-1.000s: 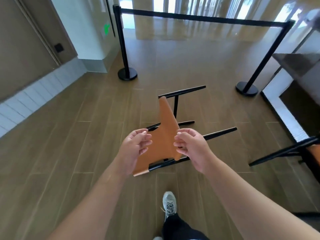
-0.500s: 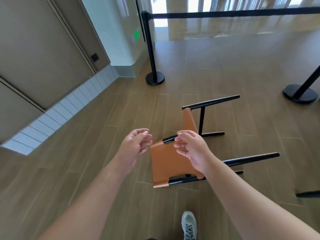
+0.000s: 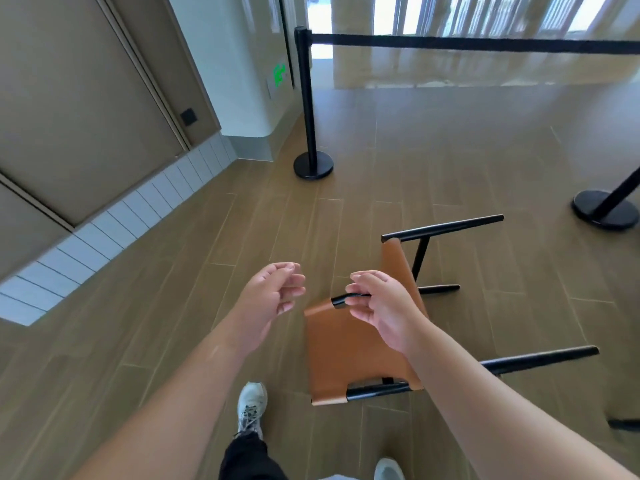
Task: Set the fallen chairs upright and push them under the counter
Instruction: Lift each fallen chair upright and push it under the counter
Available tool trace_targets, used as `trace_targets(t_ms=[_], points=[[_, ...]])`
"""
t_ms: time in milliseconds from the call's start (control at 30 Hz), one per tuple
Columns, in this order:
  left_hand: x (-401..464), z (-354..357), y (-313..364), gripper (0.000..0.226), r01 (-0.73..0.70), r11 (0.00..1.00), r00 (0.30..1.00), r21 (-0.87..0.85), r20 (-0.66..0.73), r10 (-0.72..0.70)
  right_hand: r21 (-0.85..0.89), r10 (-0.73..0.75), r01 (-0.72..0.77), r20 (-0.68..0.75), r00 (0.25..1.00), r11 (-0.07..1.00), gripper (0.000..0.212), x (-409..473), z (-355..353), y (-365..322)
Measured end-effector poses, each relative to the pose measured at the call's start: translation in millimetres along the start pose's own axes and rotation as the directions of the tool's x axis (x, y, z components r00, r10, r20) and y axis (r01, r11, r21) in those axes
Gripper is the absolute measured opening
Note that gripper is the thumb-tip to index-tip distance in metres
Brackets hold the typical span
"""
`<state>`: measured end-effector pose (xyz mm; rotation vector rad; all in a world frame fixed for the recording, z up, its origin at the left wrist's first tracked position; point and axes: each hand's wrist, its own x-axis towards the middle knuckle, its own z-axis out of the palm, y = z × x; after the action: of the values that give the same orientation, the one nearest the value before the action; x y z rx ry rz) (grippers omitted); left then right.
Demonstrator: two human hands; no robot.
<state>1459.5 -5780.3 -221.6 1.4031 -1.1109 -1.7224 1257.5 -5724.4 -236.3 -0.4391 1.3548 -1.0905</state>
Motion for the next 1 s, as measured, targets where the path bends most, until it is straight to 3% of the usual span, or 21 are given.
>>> trace_targets(t_ms=[233,433,567,867,1000], points=[[107,-86,35,0.017,0.079,0.995,0.97,0.056,0.226,-0.09,0.051,-0.029,0.039,-0.189,0.982,0.998,0.017,65,94,-9],[177,-149,63,0.028,0.177,0.982,0.872,0.069,0.451,-0.189,0.109,-0.043,0.086,-0.351,0.935,0.99,0.016,91,170,-11],[202,-152,77,0.042,0.217,0.975,0.83,0.046,0.517,-0.21,0.145,-0.071,0.147,-0.433,0.899,0.978,0.016,83,187,-13],[178,-129,92,0.027,0.159,0.97,0.745,0.181,0.623,-0.238,0.269,-0.116,0.307,-0.551,0.827,0.913,0.017,43,187,-10],[169,-126,90,0.026,0.113,0.964,0.745,0.242,0.621,-0.243,0.377,-0.082,0.354,-0.577,0.812,0.856,0.021,32,189,21]])
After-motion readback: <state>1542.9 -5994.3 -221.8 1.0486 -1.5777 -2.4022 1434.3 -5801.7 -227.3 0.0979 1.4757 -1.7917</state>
